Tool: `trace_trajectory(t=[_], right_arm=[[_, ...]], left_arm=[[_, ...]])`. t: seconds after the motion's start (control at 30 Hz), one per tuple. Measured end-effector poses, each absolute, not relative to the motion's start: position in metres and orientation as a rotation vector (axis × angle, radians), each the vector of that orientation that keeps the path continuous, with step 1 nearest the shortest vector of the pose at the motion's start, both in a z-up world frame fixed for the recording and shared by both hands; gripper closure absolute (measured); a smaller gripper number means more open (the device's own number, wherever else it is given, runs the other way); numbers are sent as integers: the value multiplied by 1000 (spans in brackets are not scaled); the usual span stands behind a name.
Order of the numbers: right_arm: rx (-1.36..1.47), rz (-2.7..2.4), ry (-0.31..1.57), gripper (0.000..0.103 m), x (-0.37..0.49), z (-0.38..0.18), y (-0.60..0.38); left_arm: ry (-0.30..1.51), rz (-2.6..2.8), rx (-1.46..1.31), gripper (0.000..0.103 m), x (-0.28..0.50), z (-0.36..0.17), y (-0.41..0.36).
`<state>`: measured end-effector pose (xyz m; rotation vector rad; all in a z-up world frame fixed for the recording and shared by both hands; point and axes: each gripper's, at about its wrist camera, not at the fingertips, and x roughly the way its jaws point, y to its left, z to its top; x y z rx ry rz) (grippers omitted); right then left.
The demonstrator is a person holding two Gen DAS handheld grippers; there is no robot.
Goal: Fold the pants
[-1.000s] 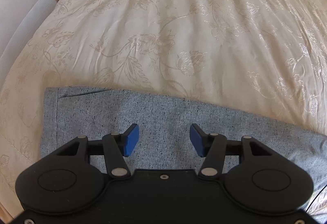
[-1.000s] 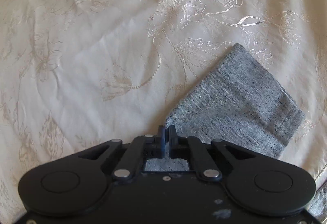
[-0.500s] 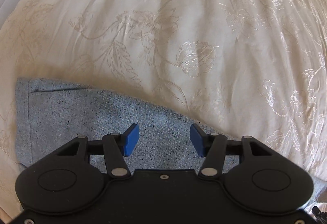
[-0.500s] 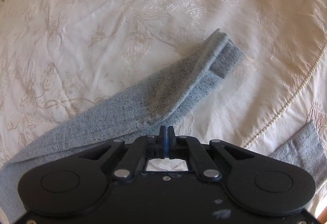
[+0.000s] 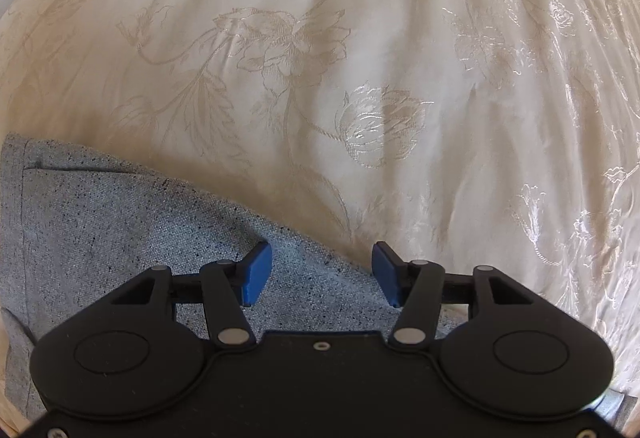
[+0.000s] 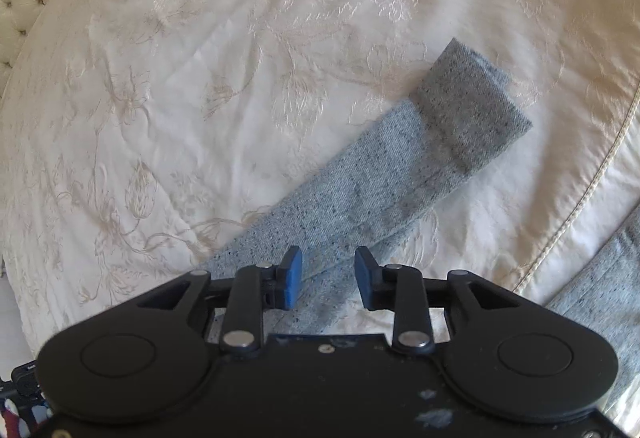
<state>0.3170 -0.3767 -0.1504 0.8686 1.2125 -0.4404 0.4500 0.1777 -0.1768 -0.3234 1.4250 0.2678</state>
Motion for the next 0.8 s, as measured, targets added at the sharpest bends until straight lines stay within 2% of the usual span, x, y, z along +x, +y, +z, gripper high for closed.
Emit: trace_trajectory(t=[0.37, 0.43, 0.5, 0.8], right_arm=[[1036, -554, 1158, 69, 331, -187, -365], [1053, -564, 1102, 74, 329, -183, -367], [1026, -542, 1032, 99, 328, -172, -365], [799, -392, 914, 100, 338, -97, -355]], left_arm=[[1423, 232, -298, 42, 459, -178, 176], [1422, 232, -298, 42, 457, -177, 178], [1418, 230, -304, 42, 454, -177, 181], [1411, 264, -396, 42, 452, -178, 212]])
